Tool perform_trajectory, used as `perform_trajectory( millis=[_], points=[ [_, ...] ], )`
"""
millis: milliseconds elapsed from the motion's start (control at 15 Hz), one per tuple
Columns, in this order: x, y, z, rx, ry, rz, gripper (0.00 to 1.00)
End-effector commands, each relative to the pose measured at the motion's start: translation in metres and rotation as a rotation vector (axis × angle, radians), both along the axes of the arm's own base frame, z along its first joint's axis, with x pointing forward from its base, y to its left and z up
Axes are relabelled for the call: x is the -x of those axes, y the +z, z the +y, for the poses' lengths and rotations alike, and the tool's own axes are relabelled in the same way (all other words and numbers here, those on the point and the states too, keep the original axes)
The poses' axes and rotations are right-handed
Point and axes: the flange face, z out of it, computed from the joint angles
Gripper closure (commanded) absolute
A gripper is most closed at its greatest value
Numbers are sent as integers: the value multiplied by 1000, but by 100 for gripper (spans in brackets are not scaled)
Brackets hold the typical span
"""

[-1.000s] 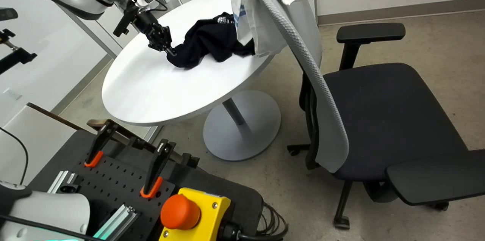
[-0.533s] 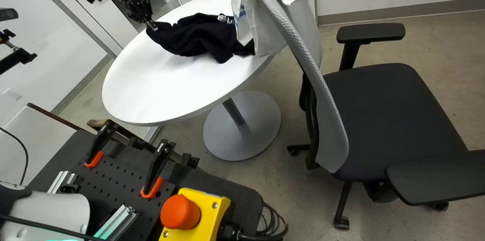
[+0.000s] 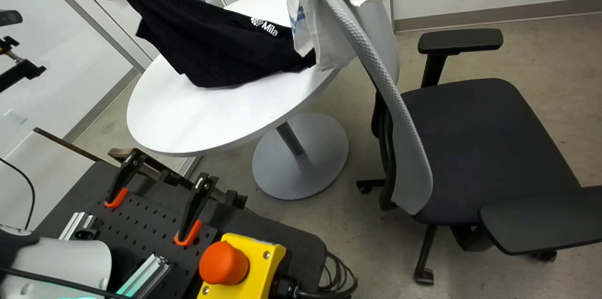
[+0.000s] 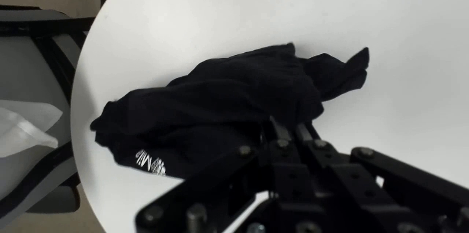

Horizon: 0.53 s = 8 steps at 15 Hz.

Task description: Put the black object from the table and put it on the headrest

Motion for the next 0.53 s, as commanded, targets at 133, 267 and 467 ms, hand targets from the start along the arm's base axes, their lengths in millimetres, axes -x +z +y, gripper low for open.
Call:
perform_trajectory(
  millis=[133,267,467],
  points=[
    [69,105,-31,-95,-110,-174,99],
    [94,138,-46,-103,-142,-218,99],
    [131,184,-76,-105,-208,-295,99]
  ],
)
